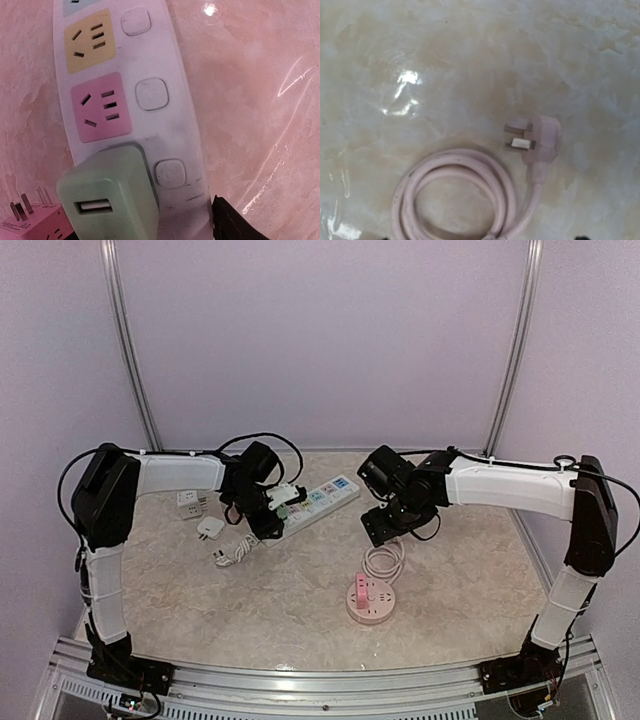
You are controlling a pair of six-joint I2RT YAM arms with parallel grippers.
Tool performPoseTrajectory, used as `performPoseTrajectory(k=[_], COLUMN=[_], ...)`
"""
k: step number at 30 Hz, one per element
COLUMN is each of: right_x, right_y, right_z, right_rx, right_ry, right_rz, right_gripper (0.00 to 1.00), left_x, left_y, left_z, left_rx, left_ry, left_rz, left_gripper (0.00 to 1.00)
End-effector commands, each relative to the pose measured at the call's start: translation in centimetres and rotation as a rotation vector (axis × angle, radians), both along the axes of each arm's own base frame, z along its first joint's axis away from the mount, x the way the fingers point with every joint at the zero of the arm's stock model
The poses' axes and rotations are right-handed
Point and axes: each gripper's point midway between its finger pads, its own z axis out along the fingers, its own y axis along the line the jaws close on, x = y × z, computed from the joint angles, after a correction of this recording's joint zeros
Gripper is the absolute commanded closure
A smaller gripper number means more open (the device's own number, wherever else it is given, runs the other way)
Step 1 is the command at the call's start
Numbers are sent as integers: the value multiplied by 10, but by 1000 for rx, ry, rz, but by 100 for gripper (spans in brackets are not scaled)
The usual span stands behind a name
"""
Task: Insert the plug
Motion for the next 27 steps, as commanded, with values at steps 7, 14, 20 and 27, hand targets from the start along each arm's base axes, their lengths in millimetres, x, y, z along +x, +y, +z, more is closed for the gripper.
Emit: performPoseTrajectory(k=[7, 14, 20, 27], right_x=[-11, -13, -12, -12], right_y=[-5, 1, 15, 31], right_z=[10, 16, 19, 19], right_rx=[2, 5, 6, 5], right_ry=[-18, -33, -37, -38], right_rz=[3, 19, 52, 88], right_gripper=[21, 21, 21, 19], left_x=[-94, -159, -197, -179], left_y=[56, 92, 129, 138], left_z=[-30, -32, -24, 36], left_rx=[194, 194, 215, 157], left_ry=[214, 316, 345, 240], left_rz=[-275, -279, -304, -335], left_gripper=[41, 40, 33, 10])
